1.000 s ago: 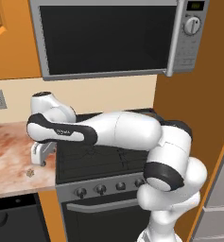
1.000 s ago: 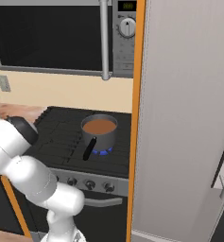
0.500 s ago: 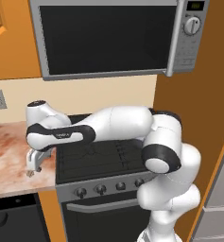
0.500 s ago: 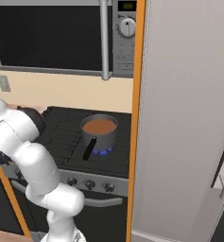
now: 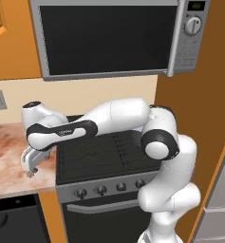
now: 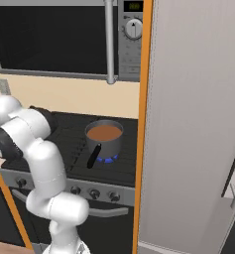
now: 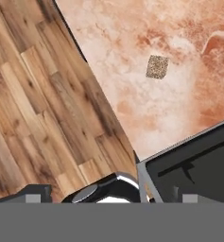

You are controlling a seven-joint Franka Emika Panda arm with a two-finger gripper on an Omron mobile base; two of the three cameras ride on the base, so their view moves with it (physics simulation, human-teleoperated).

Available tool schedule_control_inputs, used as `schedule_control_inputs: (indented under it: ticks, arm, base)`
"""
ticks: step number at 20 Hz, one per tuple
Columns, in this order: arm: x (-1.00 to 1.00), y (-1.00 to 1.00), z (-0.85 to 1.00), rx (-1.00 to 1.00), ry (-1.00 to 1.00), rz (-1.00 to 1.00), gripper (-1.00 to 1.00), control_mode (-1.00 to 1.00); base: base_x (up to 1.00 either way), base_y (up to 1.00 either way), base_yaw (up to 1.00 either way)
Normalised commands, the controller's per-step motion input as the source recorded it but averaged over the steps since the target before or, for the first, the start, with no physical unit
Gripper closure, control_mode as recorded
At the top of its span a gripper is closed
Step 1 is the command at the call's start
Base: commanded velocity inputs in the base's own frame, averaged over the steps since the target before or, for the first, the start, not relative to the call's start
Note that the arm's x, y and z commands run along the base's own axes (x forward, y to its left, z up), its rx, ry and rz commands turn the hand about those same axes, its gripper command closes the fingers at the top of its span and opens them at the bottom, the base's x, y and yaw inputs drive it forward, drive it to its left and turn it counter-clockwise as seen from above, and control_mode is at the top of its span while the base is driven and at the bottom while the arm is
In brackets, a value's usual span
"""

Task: Pick up the sugar cube(s) and place them in the saucepan with hot chocolate.

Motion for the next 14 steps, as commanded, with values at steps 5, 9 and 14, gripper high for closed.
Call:
schedule_control_inputs:
  ticks: [5,9,14]
  arm:
    - [0.09,0.18,-0.12,0.0,0.0,-0.14,-1.0,-1.0]
    - [0.15,0.15,-0.29,0.0,-0.01,-0.11,-1.0,-1.0]
    - [0.13,0.15,-0.34,0.0,-0.04,-0.07,-1.0,-1.0]
  base:
    - [0.0,0.0,0.0]
    - [0.0,0.0,0.0]
    - [0.0,0.0,0.0]
